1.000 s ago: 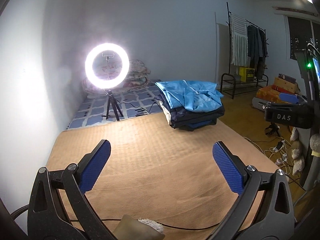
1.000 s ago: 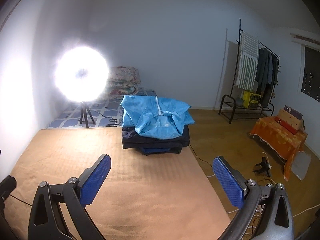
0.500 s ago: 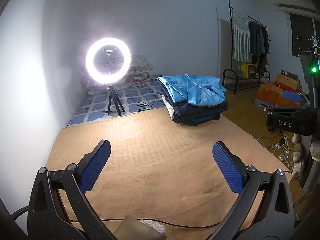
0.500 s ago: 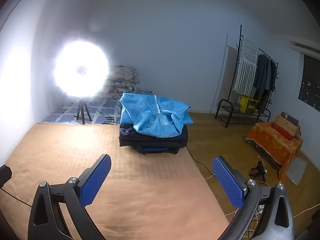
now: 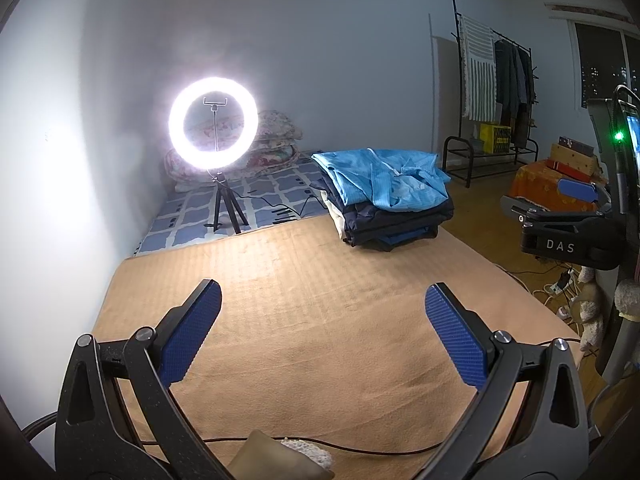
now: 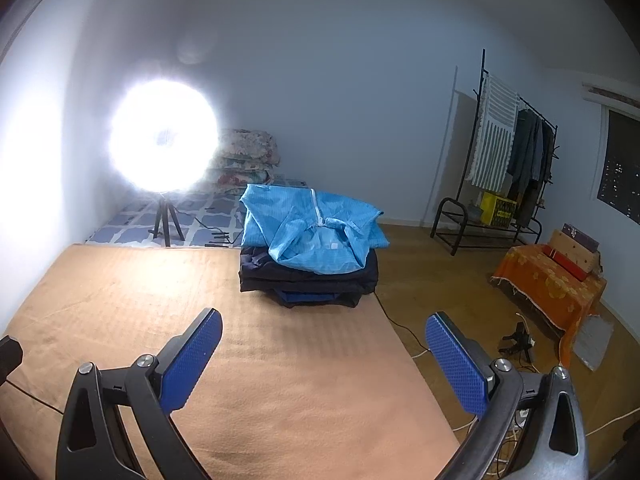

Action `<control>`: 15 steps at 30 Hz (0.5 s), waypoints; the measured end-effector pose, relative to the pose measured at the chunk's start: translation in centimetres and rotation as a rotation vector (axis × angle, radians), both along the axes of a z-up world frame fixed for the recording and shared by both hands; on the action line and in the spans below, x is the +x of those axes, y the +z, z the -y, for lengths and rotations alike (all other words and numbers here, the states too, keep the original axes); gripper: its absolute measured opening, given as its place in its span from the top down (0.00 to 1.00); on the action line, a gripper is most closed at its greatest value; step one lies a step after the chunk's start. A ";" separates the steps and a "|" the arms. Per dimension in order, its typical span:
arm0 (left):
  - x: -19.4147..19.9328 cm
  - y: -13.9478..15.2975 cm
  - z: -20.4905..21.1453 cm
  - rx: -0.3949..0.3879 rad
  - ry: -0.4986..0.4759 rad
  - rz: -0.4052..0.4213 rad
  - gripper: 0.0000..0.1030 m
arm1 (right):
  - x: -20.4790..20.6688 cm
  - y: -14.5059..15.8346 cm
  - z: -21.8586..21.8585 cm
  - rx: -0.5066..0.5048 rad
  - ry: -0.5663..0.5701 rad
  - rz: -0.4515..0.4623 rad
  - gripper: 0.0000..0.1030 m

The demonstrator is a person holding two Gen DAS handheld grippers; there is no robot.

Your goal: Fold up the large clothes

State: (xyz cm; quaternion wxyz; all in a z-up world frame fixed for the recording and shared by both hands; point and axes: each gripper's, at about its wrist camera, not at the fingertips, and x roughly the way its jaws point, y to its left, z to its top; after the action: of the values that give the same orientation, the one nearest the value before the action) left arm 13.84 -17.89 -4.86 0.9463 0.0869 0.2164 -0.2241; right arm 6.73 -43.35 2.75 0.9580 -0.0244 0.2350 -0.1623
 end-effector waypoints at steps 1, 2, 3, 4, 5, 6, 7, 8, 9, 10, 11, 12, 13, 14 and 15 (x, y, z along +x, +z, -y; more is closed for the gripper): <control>0.0 0.0 0.0 0.000 0.000 0.000 0.00 | 0.0 0.0 0.0 0.000 -0.002 -0.002 0.00; 0.0 0.0 0.0 0.000 0.000 0.000 0.00 | 0.0 0.0 -0.1 0.000 -0.002 -0.003 0.00; 0.0 0.0 0.0 0.001 -0.001 -0.001 0.00 | 0.1 -0.1 -0.1 0.002 0.000 -0.005 0.00; 0.0 0.0 0.1 0.001 -0.002 -0.001 0.00 | 0.2 -0.1 -0.1 0.003 0.002 -0.006 0.00; 0.0 0.0 0.1 0.001 -0.002 -0.001 0.00 | 0.2 -0.1 -0.1 0.003 0.002 -0.007 0.00; -0.1 0.0 0.1 0.002 -0.004 -0.002 0.00 | 0.2 -0.1 -0.1 0.004 0.002 -0.008 0.00; -0.1 0.0 0.1 0.003 -0.006 -0.002 0.00 | 0.4 -0.1 0.0 0.004 0.004 -0.010 0.00; -0.2 0.1 0.2 0.004 -0.007 -0.002 0.00 | 0.4 -0.2 0.0 0.002 0.005 -0.010 0.00; -0.2 0.1 0.2 0.004 -0.007 -0.002 0.00 | 0.4 -0.2 -0.1 0.002 0.004 -0.010 0.00; -0.2 0.1 0.2 0.004 -0.008 0.000 0.00 | 0.4 -0.2 0.0 0.005 0.004 -0.009 0.00; -0.2 0.1 0.2 0.004 -0.008 0.001 0.00 | 0.4 -0.2 0.0 0.005 0.006 -0.011 0.00; -0.3 0.1 0.2 0.004 -0.008 0.001 0.00 | 0.4 -0.2 -0.1 0.006 0.007 -0.012 0.00; -0.3 0.1 0.2 0.005 -0.007 0.002 0.00 | 0.5 -0.2 0.0 0.006 0.006 -0.012 0.00; -0.3 0.1 0.2 0.006 -0.007 0.002 0.00 | 0.4 -0.2 0.0 0.005 0.007 -0.012 0.00; -0.3 0.1 0.2 0.006 -0.007 0.001 0.00 | 0.5 -0.2 -0.1 0.004 0.008 -0.013 0.00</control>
State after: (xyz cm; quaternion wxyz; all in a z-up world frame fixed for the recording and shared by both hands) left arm 13.57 -18.13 -4.76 0.9454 0.0906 0.2160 -0.2268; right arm 7.25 -43.26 2.54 0.9571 -0.0245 0.2416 -0.1579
